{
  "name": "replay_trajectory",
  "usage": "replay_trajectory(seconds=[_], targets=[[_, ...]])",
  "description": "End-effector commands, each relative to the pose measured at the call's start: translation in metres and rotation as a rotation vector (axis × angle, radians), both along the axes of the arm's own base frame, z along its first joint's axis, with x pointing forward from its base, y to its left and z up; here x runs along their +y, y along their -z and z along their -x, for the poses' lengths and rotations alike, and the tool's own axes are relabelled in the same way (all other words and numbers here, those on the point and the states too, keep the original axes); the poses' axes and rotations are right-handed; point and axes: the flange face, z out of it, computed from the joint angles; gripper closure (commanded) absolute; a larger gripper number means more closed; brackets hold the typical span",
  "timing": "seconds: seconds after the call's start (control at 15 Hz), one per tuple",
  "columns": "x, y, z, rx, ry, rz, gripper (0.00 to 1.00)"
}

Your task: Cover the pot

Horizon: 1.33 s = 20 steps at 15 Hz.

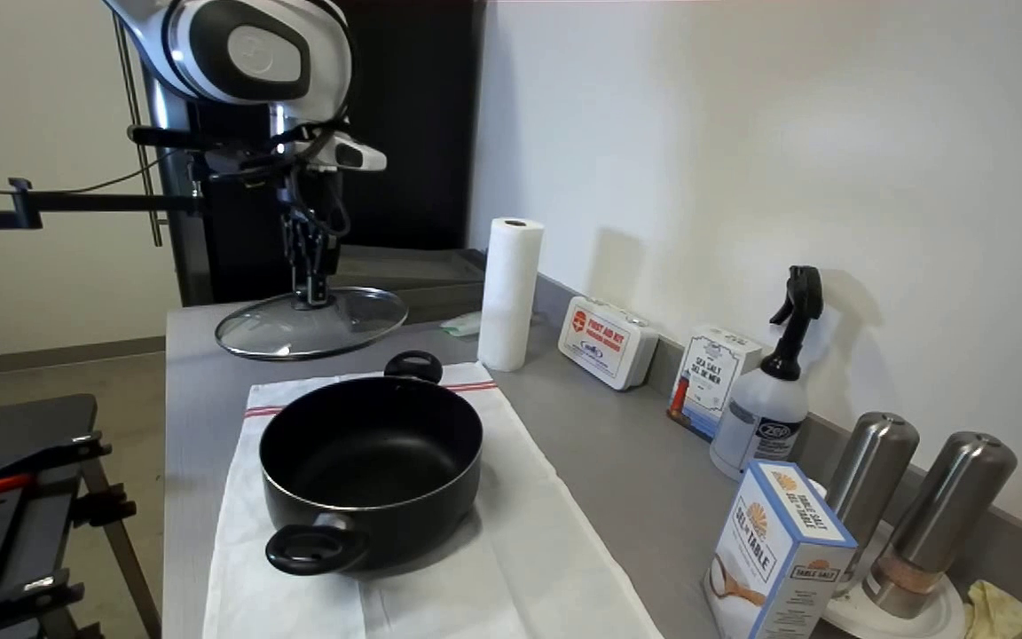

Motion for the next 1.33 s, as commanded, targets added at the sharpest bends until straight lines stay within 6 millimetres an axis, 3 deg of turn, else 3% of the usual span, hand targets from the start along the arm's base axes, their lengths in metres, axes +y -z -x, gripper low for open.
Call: replay_trajectory(seconds=[0.0,0.53,0.8,1.27], targets=[[-0.042,-0.013,0.001,-0.017,0.102,-0.002,0.75],[-0.144,-0.011,-0.005,-0.002,0.305,-0.044,0.75],[-0.183,-0.007,-0.006,-0.005,0.390,-0.057,0.75],[-0.209,0.005,-0.011,-0.020,0.442,-0.046,0.75]])
